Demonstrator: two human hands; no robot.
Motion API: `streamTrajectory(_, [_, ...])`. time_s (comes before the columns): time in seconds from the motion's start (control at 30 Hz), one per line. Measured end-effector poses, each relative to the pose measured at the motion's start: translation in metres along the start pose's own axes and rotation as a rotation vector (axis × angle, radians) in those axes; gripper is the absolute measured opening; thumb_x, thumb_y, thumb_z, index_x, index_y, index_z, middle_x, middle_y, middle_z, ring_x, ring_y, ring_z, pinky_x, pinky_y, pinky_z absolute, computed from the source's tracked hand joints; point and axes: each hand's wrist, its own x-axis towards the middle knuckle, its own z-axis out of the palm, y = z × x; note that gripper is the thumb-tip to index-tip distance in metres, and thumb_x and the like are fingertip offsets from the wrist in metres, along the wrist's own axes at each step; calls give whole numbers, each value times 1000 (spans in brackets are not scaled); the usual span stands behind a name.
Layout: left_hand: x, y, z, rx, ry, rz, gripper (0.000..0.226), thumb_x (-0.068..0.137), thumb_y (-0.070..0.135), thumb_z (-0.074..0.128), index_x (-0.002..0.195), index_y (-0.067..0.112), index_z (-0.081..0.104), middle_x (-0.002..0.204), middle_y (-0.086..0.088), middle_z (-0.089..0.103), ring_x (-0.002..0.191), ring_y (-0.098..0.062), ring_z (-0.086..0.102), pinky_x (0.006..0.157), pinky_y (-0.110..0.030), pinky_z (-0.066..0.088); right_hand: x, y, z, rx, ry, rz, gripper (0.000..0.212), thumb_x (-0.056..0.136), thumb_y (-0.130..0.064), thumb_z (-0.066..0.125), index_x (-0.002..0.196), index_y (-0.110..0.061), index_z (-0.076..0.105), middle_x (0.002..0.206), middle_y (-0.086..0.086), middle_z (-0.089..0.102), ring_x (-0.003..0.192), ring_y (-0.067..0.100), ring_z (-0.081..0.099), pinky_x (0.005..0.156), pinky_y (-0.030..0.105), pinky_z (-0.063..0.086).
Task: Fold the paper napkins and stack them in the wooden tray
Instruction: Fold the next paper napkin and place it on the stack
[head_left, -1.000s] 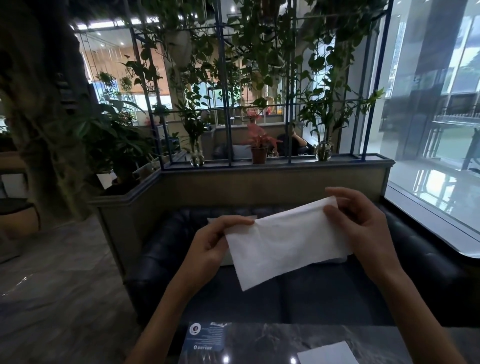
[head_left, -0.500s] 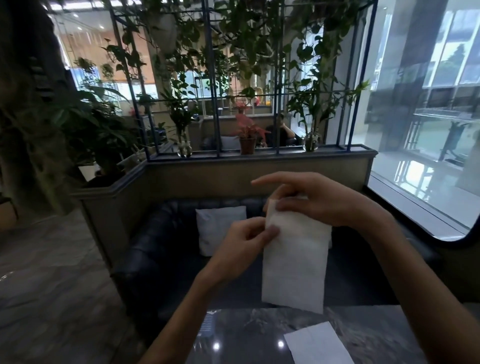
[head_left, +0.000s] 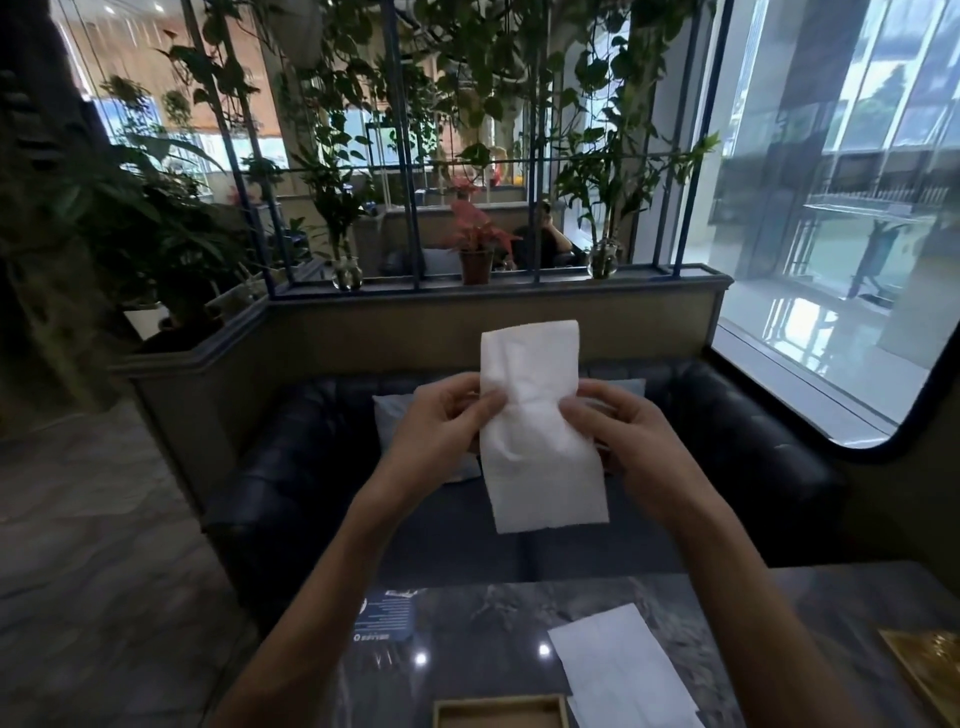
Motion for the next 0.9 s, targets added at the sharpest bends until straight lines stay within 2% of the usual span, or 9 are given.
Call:
streamTrajectory(0.13, [-3, 6, -12, -25, 1, 31, 17, 97, 8, 59, 107, 15, 71, 93, 0, 78, 83, -13, 75, 67, -24, 60, 1, -9, 0, 37, -36, -25, 19, 92, -16, 68, 111, -13, 66, 95, 5, 75, 74, 15, 70, 56, 25, 55])
streamTrajectory(0.27, [-6, 13, -20, -46, -1, 71, 20, 96, 5, 59, 110, 8, 73, 93, -1, 79, 84, -12, 75, 69, -21, 57, 3, -15, -1, 40, -129, -39, 26, 94, -11, 64, 120, -8, 63, 104, 11, 74, 83, 19, 71, 67, 27, 58])
streamTrajectory(0.37, [-7, 16, -24, -91, -28, 124, 23, 93, 0, 60, 110, 5, 74, 108, -3, 78, 103, -16, 72, 82, -25, 56, 3, -15, 3, 71, -88, -124, 13, 96, -6, 59, 106, -3, 67, 92, 6, 73, 77, 15, 66, 63, 24, 53])
streamTrajectory(0.43, [-10, 16, -22, -289, -63, 103, 31, 89, 3, 61, 117, 11, 71, 120, -5, 74, 115, -19, 67, 92, -28, 55, 2, -17, 5, 121, -52, -167, 17, 99, -2, 52, 92, -7, 66, 74, -5, 68, 60, 5, 59, 50, 17, 46])
streamTrajectory(0.53, [-12, 8, -17, -450, -121, -19, 41, 91, 13, 58, 132, 23, 60, 119, -8, 71, 109, -22, 67, 91, -35, 56, 1, -23, 7, 135, -46, -192, 24, 98, 3, 47, 88, -13, 61, 73, -7, 66, 52, 4, 52, 44, 15, 40])
streamTrajectory(0.6, [-14, 3, -13, -376, -102, -49, 35, 94, 16, 58, 128, 20, 62, 113, -10, 73, 100, -23, 68, 87, -39, 56, 2, -25, 6, 97, -54, -209, 29, 95, 8, 47, 95, -16, 62, 79, -4, 68, 54, 8, 50, 45, 18, 39])
streamTrajectory(0.7, [-14, 2, -9, -339, -9, -76, 26, 99, 12, 56, 123, 9, 65, 111, -13, 74, 98, -23, 69, 85, -35, 58, 1, -26, 6, 17, -47, -245, 27, 97, 1, 52, 111, -18, 64, 93, 6, 67, 63, 11, 56, 50, 20, 45])
streamTrajectory(0.8, [-12, 7, -10, -352, 15, -100, 25, 102, 10, 50, 123, 9, 63, 109, -11, 74, 98, -22, 68, 84, -32, 59, -1, -25, 6, -66, 20, -341, 21, 99, -3, 53, 101, -17, 69, 99, 7, 67, 75, 8, 63, 57, 18, 50])
streamTrajectory(0.9, [-12, 14, -6, -386, -27, -155, 26, 103, 20, 47, 125, 11, 60, 112, -11, 74, 99, -24, 70, 87, -36, 58, 0, -24, 5, -158, 71, -423, 26, 98, -1, 54, 88, -17, 71, 100, 9, 68, 84, 12, 63, 62, 20, 52])
